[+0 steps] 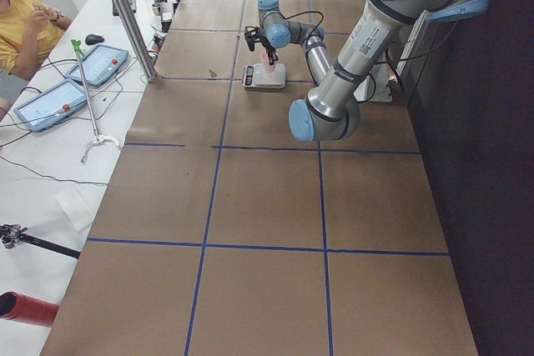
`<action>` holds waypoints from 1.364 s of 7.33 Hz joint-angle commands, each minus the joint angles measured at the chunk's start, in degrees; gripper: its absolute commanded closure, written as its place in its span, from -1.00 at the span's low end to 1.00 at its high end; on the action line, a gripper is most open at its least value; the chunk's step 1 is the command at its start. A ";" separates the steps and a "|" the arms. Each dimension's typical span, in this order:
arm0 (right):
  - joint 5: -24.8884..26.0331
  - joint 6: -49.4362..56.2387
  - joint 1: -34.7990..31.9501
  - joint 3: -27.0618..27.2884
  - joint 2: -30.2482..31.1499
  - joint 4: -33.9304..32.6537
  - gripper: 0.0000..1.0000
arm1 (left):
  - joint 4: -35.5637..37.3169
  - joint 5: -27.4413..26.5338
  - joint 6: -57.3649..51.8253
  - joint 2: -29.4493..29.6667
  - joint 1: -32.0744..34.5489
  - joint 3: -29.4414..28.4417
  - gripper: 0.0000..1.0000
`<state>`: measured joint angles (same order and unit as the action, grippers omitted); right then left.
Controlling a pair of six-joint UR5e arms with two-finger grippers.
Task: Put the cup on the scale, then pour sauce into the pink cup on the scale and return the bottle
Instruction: 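Carry the pink cup with the left gripper onto the scale and release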
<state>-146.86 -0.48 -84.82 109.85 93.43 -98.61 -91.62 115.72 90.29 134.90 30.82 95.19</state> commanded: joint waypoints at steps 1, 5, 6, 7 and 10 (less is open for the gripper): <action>0.00 0.04 0.00 0.01 0.00 0.00 -1.00 | -0.05 -0.14 -0.12 -0.33 -0.06 -0.18 1.00; -1.41 -0.05 0.00 -0.08 0.00 -0.09 -1.00 | -0.49 0.12 -0.29 -0.34 -0.06 -0.71 0.51; -1.49 -0.05 0.00 0.01 0.00 -0.09 -1.00 | -0.49 0.21 -0.38 -0.34 -0.06 -0.62 0.42; -1.67 -0.13 0.00 0.01 0.00 -0.09 -1.00 | -0.84 0.21 -0.55 -0.34 -0.06 -0.36 0.20; -6.77 -4.93 1.05 3.15 -0.09 0.09 -1.00 | -1.02 -0.23 -0.56 -0.60 3.16 7.01 -0.16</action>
<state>-152.31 -2.18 -84.53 110.81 93.41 -98.60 -92.64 115.64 89.75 134.48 31.67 99.26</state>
